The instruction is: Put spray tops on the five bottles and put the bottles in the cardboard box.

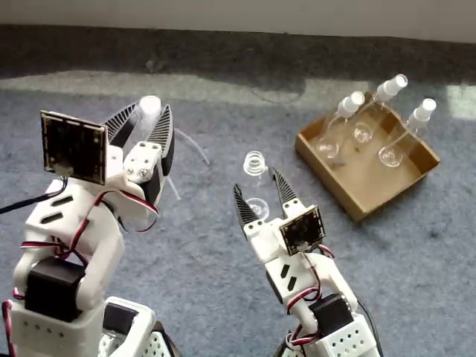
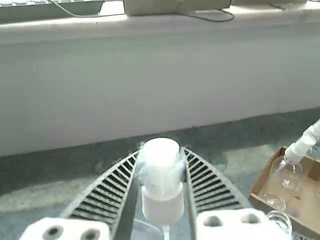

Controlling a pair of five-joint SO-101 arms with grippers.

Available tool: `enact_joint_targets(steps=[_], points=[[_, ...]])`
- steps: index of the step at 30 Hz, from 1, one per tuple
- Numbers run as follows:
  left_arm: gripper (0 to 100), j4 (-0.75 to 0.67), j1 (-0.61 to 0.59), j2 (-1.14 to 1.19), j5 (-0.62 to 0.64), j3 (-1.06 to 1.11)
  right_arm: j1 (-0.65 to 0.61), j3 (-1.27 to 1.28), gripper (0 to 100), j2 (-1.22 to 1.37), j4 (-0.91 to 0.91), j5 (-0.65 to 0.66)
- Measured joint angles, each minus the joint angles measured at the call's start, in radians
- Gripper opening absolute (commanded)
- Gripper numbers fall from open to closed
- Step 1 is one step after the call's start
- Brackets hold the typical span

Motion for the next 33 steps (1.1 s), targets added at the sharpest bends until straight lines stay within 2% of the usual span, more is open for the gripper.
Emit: enact_joint_targets(steps=[6, 15, 18, 27, 33], points=[[1, -0.195, 0.012, -0.021, -0.003, 0.077, 0.000, 0.000, 11.7, 0.000, 0.038, 0.000], [1, -0.407, 0.233, -0.021, -0.003, 0.094, 0.000, 0.000, 11.7, 0.000, 0.158, 0.000], [1, -0.456, 0.241, -0.021, -0.003, 0.094, 0.000, 0.000, 11.7, 0.000, 0.167, 0.000], [1, -0.483, 0.247, -0.021, -0.003, 0.164, 0.000, 0.000, 11.7, 0.000, 0.169, 0.000], [1, -0.606, 0.247, -0.021, -0.003, 0.249, 0.000, 0.000, 11.7, 0.000, 0.169, 0.000]])
